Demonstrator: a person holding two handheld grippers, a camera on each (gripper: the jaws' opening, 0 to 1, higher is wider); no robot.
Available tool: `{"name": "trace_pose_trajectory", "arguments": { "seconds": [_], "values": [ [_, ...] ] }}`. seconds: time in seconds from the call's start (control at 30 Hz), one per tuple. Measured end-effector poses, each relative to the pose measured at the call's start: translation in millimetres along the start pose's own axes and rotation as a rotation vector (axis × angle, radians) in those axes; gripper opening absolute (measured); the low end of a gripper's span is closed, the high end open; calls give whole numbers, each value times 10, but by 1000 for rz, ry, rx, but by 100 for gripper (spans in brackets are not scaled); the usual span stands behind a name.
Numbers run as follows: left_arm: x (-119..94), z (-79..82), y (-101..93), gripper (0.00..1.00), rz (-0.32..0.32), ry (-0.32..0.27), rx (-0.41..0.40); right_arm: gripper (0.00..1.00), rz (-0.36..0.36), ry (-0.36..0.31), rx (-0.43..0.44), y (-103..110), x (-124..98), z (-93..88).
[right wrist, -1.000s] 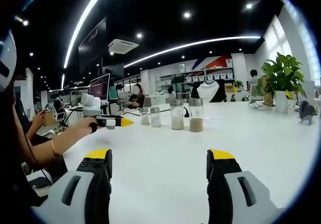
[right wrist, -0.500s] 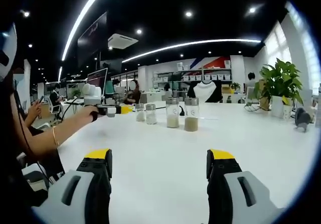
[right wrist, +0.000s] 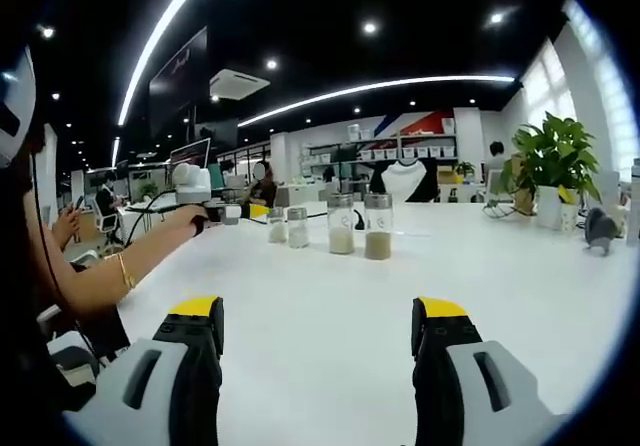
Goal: Rotate the seasoning bottle until the label or dispensing opening points toward the visible target arrow and the bottle remains upright within the marked orientation range
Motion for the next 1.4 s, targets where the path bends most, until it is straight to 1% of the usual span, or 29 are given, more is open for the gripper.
{"name": "trace_pose_trajectory", "arguments": {
  "seconds": [0.03, 0.1, 0.23, 0.27, 0.33, 0.47, 0.53, 0.57, 0.7, 0.8, 0.9, 0.97, 1.07, 1.13, 1.3, 1.33, 1.37, 1.4],
  "values": [
    [17, 11, 16, 65, 7, -9, -8, 77, -5, -3, 3, -4, -4, 3],
    [73, 9, 36, 64, 9, -5, -15, 77, -17, -13, 15, -16, -14, 9],
    [147, 30, 38, 64, 5, 0, -5, 77, -26, -17, 24, -25, -26, 4],
    [185, 55, 46, 64, 2, -5, -3, 77, -32, -7, 15, -39, -26, -9],
    [259, 103, 59, 64, -21, -1, -26, 77, -38, -1, 6, -50, -29, -14],
    [363, 221, 139, 64, 0, -5, -12, 77, -43, 4, -17, -49, -47, 4],
    [390, 276, 174, 65, -3, -14, -21, 77, -47, 2, -15, -49, -50, 12],
    [396, 281, 179, 66, -3, -15, -22, 77, -49, 1, -13, -50, -50, 15],
    [488, 294, 295, 65, 31, -7, -24, 77, -58, 4, -5, -57, -32, 25],
    [543, 317, 307, 64, 20, -15, -30, 77, -59, 8, -9, -59, -24, 30],
    [611, 310, 330, 64, 23, -3, -25, 77, -68, 11, -11, -76, -22, 37],
    [635, 294, 330, 64, 15, 5, -21, 77, -75, 12, -10, -92, -17, 45],
    [685, 258, 295, 66, -28, 9, -18, 77, -75, 6, 3, -105, 4, 69],
    [711, 224, 275, 65, -31, 18, -29, 77, -71, 7, 5, -106, 31, 79],
    [715, 202, 339, 62, 3, 24, 26, 77, -43, 3, -7, -61, 103, 108],
    [720, 193, 357, 59, 9, 23, 49, 77, -36, 2, -5, -49, 118, 111],
    [722, 167, 367, 56, 8, 35, 83, 77, -31, 3, -3, -36, 134, 112],
    [730, 138, 376, 54, 9, 36, 82, 77, -25, 5, -4, -16, 156, 111]
  ]
}}
Point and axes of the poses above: the point that each gripper's makers call its tool centre point, and the gripper's own axes: x roughly forward along the fingers, y roughly to its left, z roughly out of its top, the point moved 3 cm from there along -x, roughly backward along the fingers, and after that the axes turned 7 degrees about y, right-handed, at the moved point
